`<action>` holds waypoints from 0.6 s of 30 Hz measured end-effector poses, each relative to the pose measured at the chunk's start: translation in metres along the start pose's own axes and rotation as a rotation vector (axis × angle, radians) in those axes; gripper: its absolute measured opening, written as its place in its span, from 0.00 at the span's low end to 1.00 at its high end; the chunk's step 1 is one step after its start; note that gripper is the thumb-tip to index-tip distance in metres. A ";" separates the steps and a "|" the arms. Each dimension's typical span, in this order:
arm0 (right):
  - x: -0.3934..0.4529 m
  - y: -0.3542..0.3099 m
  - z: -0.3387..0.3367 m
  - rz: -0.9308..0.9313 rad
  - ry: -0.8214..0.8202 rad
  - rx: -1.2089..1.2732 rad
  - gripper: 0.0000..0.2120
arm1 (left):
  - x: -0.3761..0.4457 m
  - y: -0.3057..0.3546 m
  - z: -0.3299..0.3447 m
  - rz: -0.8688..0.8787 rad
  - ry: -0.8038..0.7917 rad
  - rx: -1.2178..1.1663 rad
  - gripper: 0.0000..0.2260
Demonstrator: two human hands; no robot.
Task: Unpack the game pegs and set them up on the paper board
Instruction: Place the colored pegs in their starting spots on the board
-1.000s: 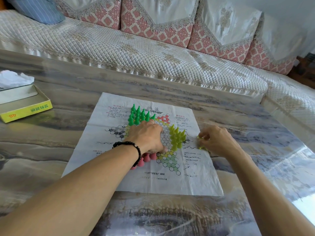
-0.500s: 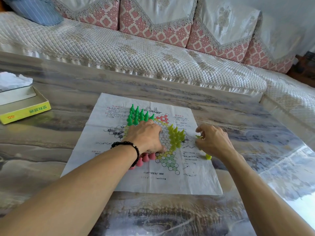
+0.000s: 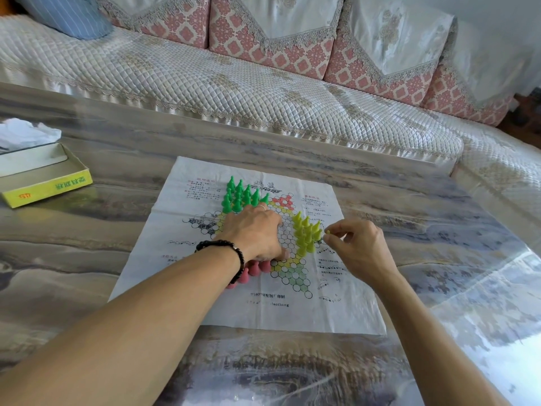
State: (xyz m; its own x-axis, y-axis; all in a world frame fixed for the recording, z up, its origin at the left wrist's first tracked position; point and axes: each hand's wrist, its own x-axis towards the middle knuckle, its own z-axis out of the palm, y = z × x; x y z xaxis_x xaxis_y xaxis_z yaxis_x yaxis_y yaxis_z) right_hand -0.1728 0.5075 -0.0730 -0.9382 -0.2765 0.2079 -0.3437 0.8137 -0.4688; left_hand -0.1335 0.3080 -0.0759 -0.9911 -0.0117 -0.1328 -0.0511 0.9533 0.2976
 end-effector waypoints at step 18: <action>-0.003 -0.002 -0.001 -0.008 0.043 0.040 0.04 | 0.001 0.001 -0.001 -0.005 0.004 0.006 0.32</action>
State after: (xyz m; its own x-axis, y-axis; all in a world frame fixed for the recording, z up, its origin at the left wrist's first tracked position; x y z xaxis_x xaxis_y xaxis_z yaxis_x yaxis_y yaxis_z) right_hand -0.1696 0.5072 -0.0723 -0.9331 -0.2605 0.2479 -0.3536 0.7900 -0.5008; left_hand -0.1344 0.3089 -0.0750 -0.9912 -0.0181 -0.1308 -0.0558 0.9551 0.2910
